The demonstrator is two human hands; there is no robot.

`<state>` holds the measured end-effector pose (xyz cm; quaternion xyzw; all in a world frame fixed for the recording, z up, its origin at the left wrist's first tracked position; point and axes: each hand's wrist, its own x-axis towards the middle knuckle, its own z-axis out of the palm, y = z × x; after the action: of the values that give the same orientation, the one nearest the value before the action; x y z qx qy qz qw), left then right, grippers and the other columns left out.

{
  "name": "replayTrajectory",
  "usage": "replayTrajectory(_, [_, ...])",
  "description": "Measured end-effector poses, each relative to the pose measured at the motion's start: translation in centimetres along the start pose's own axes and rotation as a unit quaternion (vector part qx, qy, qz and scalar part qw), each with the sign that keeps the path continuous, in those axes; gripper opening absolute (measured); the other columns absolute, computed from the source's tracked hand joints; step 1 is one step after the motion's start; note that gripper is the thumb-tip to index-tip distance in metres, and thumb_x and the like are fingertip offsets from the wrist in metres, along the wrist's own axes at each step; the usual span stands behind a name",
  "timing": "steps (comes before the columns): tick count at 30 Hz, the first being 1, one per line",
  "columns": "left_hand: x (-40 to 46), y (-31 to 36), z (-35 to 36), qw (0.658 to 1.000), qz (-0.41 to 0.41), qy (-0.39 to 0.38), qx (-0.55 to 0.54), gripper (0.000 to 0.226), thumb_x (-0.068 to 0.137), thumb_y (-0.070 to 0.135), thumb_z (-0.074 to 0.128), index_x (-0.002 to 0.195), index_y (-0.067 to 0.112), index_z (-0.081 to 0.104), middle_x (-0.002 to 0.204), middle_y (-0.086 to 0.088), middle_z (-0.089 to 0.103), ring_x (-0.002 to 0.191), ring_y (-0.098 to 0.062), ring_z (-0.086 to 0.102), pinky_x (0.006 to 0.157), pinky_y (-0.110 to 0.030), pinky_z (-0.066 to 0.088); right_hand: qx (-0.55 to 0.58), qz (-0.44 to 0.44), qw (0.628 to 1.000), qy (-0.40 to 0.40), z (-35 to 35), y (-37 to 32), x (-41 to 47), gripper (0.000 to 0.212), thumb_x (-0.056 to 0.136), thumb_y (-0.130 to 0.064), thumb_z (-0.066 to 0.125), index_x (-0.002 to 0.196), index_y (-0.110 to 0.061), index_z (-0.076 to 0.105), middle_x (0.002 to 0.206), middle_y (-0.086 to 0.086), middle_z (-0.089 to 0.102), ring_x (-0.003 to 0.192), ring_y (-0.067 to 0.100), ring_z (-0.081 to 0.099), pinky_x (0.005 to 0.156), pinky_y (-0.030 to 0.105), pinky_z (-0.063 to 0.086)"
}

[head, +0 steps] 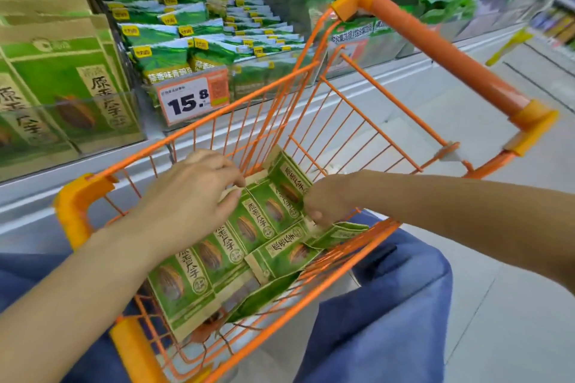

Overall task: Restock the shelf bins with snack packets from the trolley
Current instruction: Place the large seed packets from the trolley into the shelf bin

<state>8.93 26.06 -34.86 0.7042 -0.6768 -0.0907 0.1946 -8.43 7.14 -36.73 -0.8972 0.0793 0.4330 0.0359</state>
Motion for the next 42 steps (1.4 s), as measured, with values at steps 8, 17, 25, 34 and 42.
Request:
replayTrajectory(8, [0.5, 1.6, -1.8, 0.97, -0.122, 0.054, -0.202, 0.04, 0.093, 0.048, 0.043, 0.127, 0.029, 0.052, 0.115, 0.01, 0.054, 0.101, -0.001, 0.053, 0.082, -0.018, 0.042, 0.516, -0.068, 0.815, 0.254, -5.8, -1.5, -3.6, 0.011, 0.1, -0.012, 0.047, 0.09, -0.013, 0.052, 0.083, 0.01, 0.063, 0.076, 0.024, 0.065, 0.072, 0.031, 0.057])
replayTrajectory(17, [-0.4, 1.7, -4.9, 0.863, -0.144, 0.144, -0.461, 0.033, 0.085, 0.01, 0.069, 0.113, 0.019, 0.055, 0.069, 0.009, 0.071, 0.06, -0.001, 0.056, 0.058, -0.015, 0.044, 0.496, -0.127, 0.725, 0.461, -8.9, -5.3, -5.2, 0.011, 0.094, -0.018, 0.053, 0.083, -0.017, 0.056, 0.062, -0.009, 0.057, 0.058, 0.004, 0.055, 0.055, 0.02, 0.046])
replayTrajectory(25, [-5.5, -1.5, -10.7, 0.835, -0.178, 0.337, -0.396, 0.016, 0.068, 0.023, 0.08, 0.076, 0.03, 0.067, 0.069, 0.006, 0.067, 0.064, -0.008, 0.059, 0.061, -0.024, 0.049, 0.529, -0.2, 0.651, 0.506, -12.0, -8.9, -3.0, 0.02, 0.084, -0.03, 0.056, 0.095, -0.015, 0.063, 0.078, -0.003, 0.072, 0.072, 0.009, 0.067, 0.067, 0.02, 0.052])
replayTrajectory(34, [-17.9, -7.5, -18.8, 0.751, -0.217, 0.621, -0.047, 0.04, 0.086, 0.038, 0.067, 0.102, 0.001, 0.061, 0.098, 0.008, 0.066, 0.096, -0.003, 0.065, 0.086, -0.022, 0.049, 0.229, -0.18, 0.741, 0.605, -16.9, -13.2, 3.3, 0.023, 0.088, -0.033, 0.046, 0.099, -0.027, 0.066, 0.097, -0.006, 0.067, 0.095, 0.014, 0.058, 0.081, 0.033, 0.046])
replayTrajectory(42, [-20.0, -12.7, -19.0, 0.674, -0.229, 0.701, -0.051, 0.077, 0.08, 0.057, 0.064, 0.107, -0.014, 0.055, 0.101, -0.011, 0.063, 0.099, -0.011, 0.065, 0.083, -0.017, 0.048, 0.046, -0.157, 0.763, 0.626, -18.8, -18.0, 9.5, 0.04, 0.087, -0.022, 0.05, 0.125, -0.012, 0.059, 0.134, 0.01, 0.055, 0.125, 0.029, 0.048, 0.113, 0.036, 0.02])
